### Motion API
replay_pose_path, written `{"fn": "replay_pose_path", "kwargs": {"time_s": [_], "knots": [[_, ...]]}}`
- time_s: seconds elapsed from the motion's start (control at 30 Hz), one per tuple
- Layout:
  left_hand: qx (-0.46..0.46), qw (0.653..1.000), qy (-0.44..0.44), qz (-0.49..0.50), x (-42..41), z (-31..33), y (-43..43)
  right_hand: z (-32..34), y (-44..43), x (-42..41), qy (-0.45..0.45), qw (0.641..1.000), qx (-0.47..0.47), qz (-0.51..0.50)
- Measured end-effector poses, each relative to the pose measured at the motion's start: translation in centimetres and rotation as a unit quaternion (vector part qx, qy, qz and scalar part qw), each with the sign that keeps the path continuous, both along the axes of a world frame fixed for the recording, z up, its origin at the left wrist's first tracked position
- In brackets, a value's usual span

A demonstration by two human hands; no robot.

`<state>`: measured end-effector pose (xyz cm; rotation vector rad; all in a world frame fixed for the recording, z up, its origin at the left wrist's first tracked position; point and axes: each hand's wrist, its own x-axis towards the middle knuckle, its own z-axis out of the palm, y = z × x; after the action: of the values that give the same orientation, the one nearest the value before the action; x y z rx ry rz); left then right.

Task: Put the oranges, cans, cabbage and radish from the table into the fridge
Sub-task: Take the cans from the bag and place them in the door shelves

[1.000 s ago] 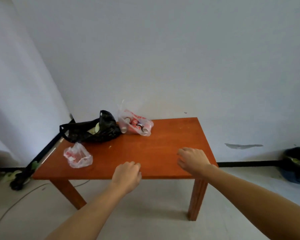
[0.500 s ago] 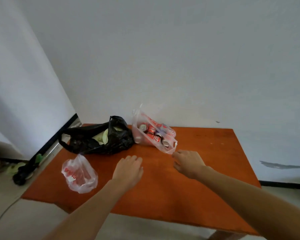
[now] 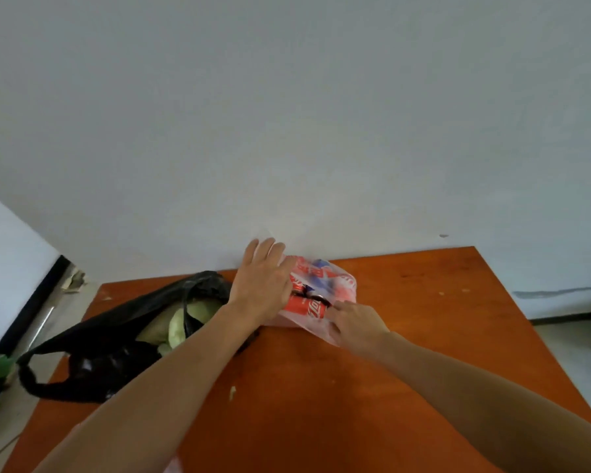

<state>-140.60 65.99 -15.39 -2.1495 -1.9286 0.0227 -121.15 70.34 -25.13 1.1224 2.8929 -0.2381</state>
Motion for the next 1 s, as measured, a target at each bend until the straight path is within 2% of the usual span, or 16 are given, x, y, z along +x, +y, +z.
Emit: {"fn": "replay_pose_path", "kwargs": {"time_s": [0.13,0.2,0.3,0.37,0.53,0.67,0.73,0.83,0.9,1.0], "knots": [[-0.066,0.997,0.049,0.0,-1.6,-2.5,4.9,-3.5,2.9,-2.6,-0.012,0.999,-0.047,0.024],[-0.103,0.993,0.055,0.0,-1.9,-4.3,6.7,-5.3,4.6,-3.3,-0.058,0.998,-0.017,0.034],[-0.157,0.987,0.034,-0.011,-2.1,-7.2,8.8,-6.5,8.1,-2.8,-0.088,0.995,-0.02,-0.035],[-0.173,0.985,0.009,-0.021,-2.1,-9.2,9.8,-7.0,10.6,-1.9,-0.082,0.993,-0.04,-0.079],[-0.226,0.972,-0.034,-0.058,-2.0,-13.6,10.4,-8.9,14.2,-1.1,-0.002,0.994,-0.058,-0.094],[-0.278,0.955,-0.018,-0.098,-2.3,-16.6,9.8,-10.1,16.3,-1.1,0.013,0.983,-0.138,-0.117],[-0.282,0.954,-0.016,-0.097,-2.2,-17.7,9.4,-10.6,17.0,-1.3,0.021,0.972,-0.193,-0.132],[-0.241,0.965,-0.015,-0.099,-1.8,-18.7,9.3,-11.3,17.3,-1.0,0.027,0.963,-0.232,-0.135],[-0.229,0.969,-0.015,-0.088,-1.3,-19.4,9.3,-11.5,16.7,-0.1,0.031,0.966,-0.223,-0.127],[-0.251,0.967,-0.002,-0.054,-0.3,-19.8,9.1,-11.8,15.0,2.5,0.03,0.981,-0.161,-0.108]]}}
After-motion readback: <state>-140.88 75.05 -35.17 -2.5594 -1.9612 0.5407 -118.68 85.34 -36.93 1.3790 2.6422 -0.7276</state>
